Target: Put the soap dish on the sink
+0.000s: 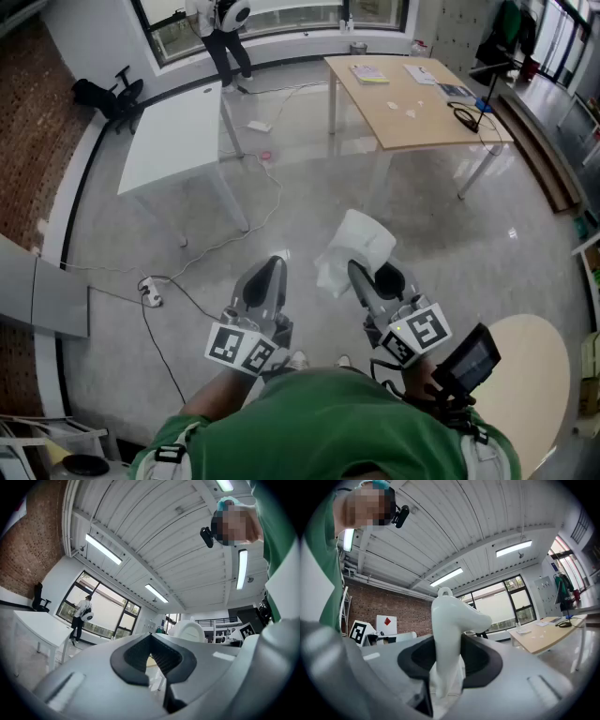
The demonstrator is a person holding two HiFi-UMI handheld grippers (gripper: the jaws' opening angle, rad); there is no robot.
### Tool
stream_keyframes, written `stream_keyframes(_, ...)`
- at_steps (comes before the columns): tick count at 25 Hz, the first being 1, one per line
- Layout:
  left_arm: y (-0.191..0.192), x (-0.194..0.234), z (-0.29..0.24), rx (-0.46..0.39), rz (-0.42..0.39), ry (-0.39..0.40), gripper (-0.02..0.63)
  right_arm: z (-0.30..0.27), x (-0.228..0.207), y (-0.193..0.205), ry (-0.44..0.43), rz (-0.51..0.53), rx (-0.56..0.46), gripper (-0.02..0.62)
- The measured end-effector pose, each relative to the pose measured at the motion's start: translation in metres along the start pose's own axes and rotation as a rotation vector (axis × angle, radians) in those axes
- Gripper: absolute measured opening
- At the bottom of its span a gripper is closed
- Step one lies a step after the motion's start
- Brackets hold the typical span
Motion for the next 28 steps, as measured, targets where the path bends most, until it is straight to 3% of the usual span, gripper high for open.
stream_keyframes(28, 0.005, -0.003, -0.012, 0.028, 0.004, 0.04, 0.008, -0.002, -0.006, 0.0, 0.028, -0.026, -0.008, 0.14)
Point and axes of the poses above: the fingertips, and each gripper's own axes: z backward along the fingers, x to its left, y out of its underside, the point moved 7 cm from there along z, backward along the fingers, and after that the axes turned 1 degree about -y, right-handed, at the moved point
